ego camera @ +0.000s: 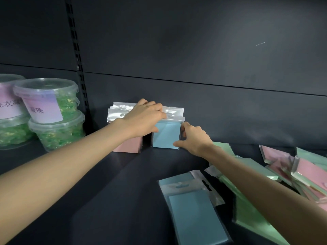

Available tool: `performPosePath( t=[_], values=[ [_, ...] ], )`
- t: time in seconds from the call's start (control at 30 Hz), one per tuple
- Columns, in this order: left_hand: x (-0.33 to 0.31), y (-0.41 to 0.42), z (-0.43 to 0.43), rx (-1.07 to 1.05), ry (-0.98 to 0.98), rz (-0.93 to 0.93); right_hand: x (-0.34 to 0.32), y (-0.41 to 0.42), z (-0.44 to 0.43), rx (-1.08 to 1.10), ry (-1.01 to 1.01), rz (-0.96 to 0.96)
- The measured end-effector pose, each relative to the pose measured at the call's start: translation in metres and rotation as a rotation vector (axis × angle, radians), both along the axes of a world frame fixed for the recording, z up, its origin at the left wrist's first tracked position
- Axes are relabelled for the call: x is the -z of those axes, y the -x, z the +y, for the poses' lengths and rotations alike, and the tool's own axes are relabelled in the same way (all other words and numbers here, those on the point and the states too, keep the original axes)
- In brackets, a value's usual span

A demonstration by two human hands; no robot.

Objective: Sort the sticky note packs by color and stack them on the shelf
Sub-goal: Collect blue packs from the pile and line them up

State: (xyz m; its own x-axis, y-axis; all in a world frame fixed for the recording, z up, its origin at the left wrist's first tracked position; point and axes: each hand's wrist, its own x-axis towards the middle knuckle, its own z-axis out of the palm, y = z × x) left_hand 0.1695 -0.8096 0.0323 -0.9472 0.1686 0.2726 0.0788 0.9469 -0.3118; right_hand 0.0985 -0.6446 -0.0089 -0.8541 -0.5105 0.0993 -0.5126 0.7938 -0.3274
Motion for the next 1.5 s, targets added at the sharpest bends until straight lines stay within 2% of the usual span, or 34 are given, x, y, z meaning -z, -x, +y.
performPosePath(
  t=[0.33,0.5,0.57,0.67,0.83,1.03,1.17,1.5],
  values=[
    [0.001,0.000,-0.001,-0.001,-0.051,0.020,-0.006,-0.003,0.001,-0.015,-0.034,0.018],
    [0.000,-0.010,0.005,-0.033,-0.109,0.171,-0.008,-0.001,0.005,0.009,0.020,-0.001],
    [0.006,-0.019,0.012,-0.075,-0.230,0.226,-0.009,-0.001,0.008,0.014,0.079,0.013],
    [0.026,-0.040,0.029,-0.107,-0.553,0.236,-0.009,-0.001,0.013,-0.018,0.200,0.052],
    [0.055,-0.056,0.052,-0.214,-0.926,0.096,-0.009,-0.004,0.016,-0.087,0.248,0.168],
    [0.056,-0.036,0.050,-0.341,-1.106,0.005,-0.012,-0.007,0.008,-0.153,0.071,0.246],
    [0.062,-0.023,0.043,-0.374,-1.224,-0.024,-0.013,-0.003,0.003,-0.150,0.029,0.269],
    [0.063,-0.019,0.040,-0.361,-1.238,-0.043,-0.013,0.003,0.002,-0.149,0.062,0.229]
  ],
)
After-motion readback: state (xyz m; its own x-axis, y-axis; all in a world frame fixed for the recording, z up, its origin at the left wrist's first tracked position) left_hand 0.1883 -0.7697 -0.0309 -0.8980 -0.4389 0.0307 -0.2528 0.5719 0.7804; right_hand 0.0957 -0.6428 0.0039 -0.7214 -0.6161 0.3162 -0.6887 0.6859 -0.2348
